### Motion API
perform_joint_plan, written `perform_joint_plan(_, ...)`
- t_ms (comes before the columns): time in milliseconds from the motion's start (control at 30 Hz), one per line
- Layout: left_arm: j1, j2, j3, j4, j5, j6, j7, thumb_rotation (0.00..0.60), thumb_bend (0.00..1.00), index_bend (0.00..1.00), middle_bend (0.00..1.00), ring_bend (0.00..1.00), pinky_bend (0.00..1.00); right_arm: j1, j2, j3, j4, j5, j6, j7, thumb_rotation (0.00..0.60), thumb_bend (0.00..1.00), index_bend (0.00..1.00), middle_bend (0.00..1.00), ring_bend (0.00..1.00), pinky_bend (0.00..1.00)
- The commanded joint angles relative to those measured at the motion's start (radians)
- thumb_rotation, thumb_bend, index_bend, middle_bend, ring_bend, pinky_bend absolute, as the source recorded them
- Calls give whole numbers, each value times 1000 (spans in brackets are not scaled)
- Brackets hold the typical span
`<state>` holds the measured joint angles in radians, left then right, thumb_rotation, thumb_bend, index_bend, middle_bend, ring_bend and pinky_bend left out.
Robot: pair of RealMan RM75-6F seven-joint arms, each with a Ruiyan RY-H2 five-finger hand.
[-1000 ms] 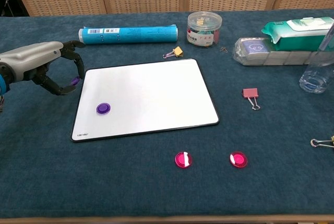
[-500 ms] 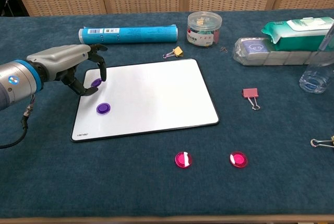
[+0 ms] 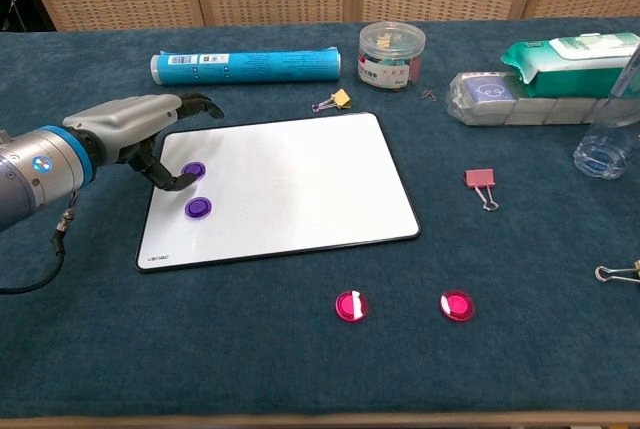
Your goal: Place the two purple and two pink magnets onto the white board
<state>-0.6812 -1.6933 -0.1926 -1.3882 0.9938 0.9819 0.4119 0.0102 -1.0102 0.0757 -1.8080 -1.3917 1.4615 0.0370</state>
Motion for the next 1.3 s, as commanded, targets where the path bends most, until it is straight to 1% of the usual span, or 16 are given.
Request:
perform_joint_plan(33,1,3,2,-2,2,0,-5,600,360,90,0,0,0,0,0,0,0,0,0,-1,600,0,0,0,0,0)
perform_joint_plan(133,8,17,3,-19,18,8,-29,600,341,40,0,0,0,0,0,-1,0,-1,1,-1,600,0,0,0,0,0)
perform_joint_plan(200,21,40,8,-39,45,23,-57,600,297,21,0,0,0,-1,0,-1,1,0,1,-1,600,0,0,0,0,0)
perform_joint_plan(267,37,71,19,-60,81,42,-84,600,223,9,0,0,0,0,-1,-1,2,-1,0,-3,600,0,0,0,0,0)
perform_joint_plan(367,77,146,42,-102,143,79,-143,600,117,0,0,0,0,2,-6,-4,4,-3,-4,-15,600,0,0,0,0,0)
perform_joint_plan(467,117,224,63,-136,196,113,-206,600,75,0,0,0,0,4,-13,-9,6,-10,-6,-34,600,0,0,0,0,0)
perform_joint_plan(533,141,267,74,-151,227,137,-249,600,68,0,0,0,0,6,-19,-12,8,-17,-4,-48,600,0,0,0,0,0)
perform_joint_plan(600,197,335,83,-170,258,198,-339,600,67,0,0,0,0,11,-28,-20,13,-46,-2,-73,600,0,0,0,0,0)
perform_joint_plan(633,232,376,100,-184,296,237,-396,600,68,0,0,0,0,11,-26,-22,14,-64,7,-86,600,0,0,0,0,0)
perform_joint_plan(733,275,427,125,-189,343,282,-457,600,67,0,0,0,0,10,-23,-20,9,-83,27,-107,600,0,10,0,0,0)
perform_joint_plan(867,325,487,147,-230,346,316,-481,600,68,0,0,0,0,23,-22,-32,-5,-122,14,-130,600,0,59,0,0,0)
perform_joint_plan(933,362,548,168,-317,308,315,-470,600,69,0,0,0,0,52,-34,-47,-20,-181,-19,-190,600,0,103,0,0,0)
perform_joint_plan(967,368,575,173,-352,307,314,-460,600,71,0,0,0,0,62,-40,-51,-30,-198,-31,-209,600,0,116,0,0,0)
perform_joint_plan(1100,388,613,170,-407,317,350,-433,600,81,0,0,0,0,92,-57,-59,-67,-228,-73,-242,600,0,229,0,0,0)
perform_joint_plan(1167,405,627,167,-434,337,388,-422,600,83,0,0,0,0,135,-79,-62,-106,-249,-138,-271,600,0,257,0,0,0)
perform_joint_plan(1300,422,648,173,-460,361,403,-430,600,84,0,0,0,0,214,-138,-28,-173,-187,-260,-384,600,0,278,0,0,0)
